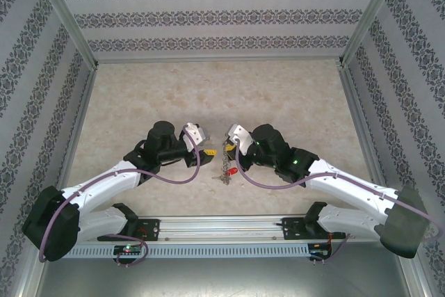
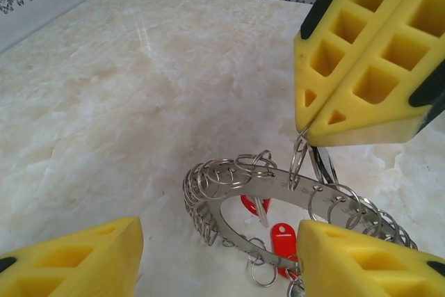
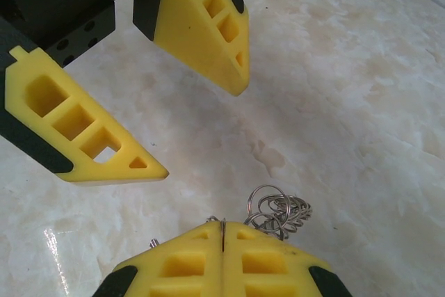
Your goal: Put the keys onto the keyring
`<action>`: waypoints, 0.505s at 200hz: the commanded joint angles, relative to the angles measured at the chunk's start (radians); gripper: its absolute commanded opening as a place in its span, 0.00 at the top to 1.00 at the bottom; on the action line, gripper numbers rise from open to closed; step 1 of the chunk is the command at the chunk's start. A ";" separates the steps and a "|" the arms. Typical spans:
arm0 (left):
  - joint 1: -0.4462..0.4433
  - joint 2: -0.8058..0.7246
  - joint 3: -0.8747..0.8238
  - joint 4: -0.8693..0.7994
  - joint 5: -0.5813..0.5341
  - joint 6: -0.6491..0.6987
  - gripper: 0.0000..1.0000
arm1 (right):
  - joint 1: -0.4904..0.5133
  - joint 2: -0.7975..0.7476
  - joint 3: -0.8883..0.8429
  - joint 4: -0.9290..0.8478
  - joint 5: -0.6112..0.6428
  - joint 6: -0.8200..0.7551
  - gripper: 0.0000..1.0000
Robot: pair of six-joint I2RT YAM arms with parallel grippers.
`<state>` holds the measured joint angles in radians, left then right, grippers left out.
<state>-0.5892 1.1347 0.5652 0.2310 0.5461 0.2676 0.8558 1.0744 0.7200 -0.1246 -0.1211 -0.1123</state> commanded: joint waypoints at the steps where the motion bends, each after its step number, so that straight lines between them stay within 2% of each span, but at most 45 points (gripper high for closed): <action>1: -0.011 -0.003 0.024 -0.036 0.008 0.048 0.41 | 0.014 -0.004 0.039 0.022 -0.025 -0.021 1.00; 56: -0.011 0.009 0.032 -0.025 0.036 0.088 0.44 | 0.014 -0.006 0.041 0.025 -0.040 -0.032 1.00; 101: -0.018 0.052 0.067 -0.019 0.130 0.086 0.47 | 0.014 -0.005 0.041 0.028 -0.043 -0.031 1.00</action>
<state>-0.5900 1.1767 0.5884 0.2131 0.5991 0.3302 0.8558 1.0744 0.7242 -0.1272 -0.1471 -0.1314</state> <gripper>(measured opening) 0.537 0.058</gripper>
